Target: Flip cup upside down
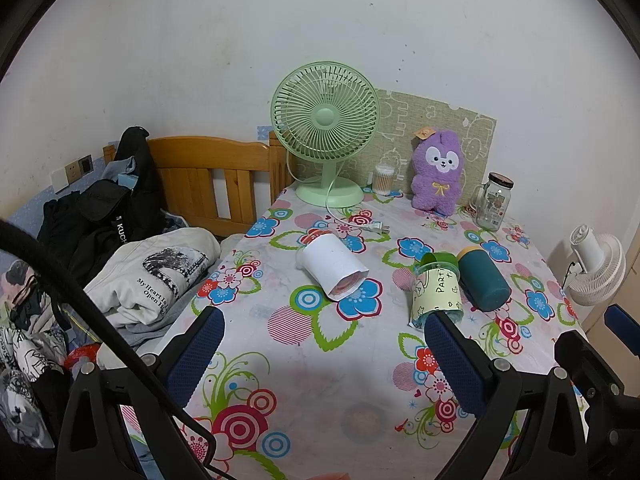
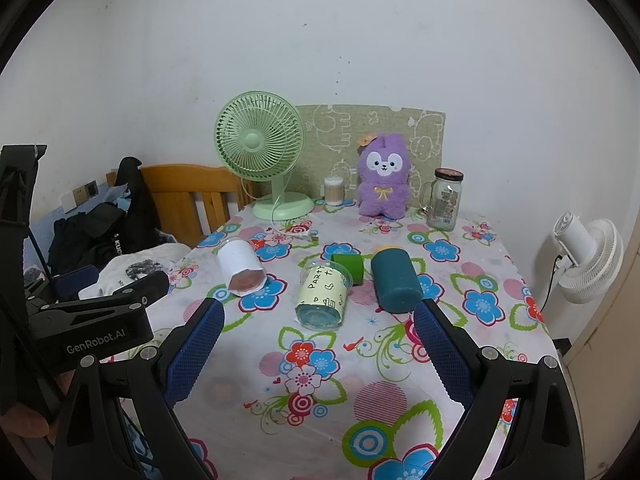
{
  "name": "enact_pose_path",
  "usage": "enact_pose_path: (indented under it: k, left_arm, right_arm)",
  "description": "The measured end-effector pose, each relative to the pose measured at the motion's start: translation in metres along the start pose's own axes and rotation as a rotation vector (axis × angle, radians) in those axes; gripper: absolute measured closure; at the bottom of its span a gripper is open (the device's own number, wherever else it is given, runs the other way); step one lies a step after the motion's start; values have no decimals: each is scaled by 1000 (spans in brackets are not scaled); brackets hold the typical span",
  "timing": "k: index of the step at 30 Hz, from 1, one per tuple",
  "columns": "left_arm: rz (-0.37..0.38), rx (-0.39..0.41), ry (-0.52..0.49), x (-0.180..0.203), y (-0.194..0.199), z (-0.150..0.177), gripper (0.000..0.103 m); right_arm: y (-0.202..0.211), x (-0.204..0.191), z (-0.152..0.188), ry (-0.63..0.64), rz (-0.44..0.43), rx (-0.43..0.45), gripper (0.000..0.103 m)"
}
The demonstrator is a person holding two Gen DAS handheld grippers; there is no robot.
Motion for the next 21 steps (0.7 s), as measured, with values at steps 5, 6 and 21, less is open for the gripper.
enact_pose_path:
  k: [5, 6, 21]
  left_arm:
    - [-1, 0, 1, 0, 0, 0, 2]
    - [-1, -1, 0, 0, 0, 0, 2]
    - [0, -1, 0, 0, 0, 0, 2]
  right_arm:
    - [0, 2, 0, -1, -1, 0, 6]
    - [-1, 2, 0, 0, -1, 0, 6]
    - [-2, 1, 1, -2, -4, -3, 6]
Point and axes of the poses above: each gripper's, at about its wrist camera, not at the fingertips, and y roughly against the way its jaws point, x to its right, z to its underside, the point moved 3 cm from there along -y, roughly the way its jaws point, and after that the axes turned 5 degrees about -y, right-handed, at the moved point
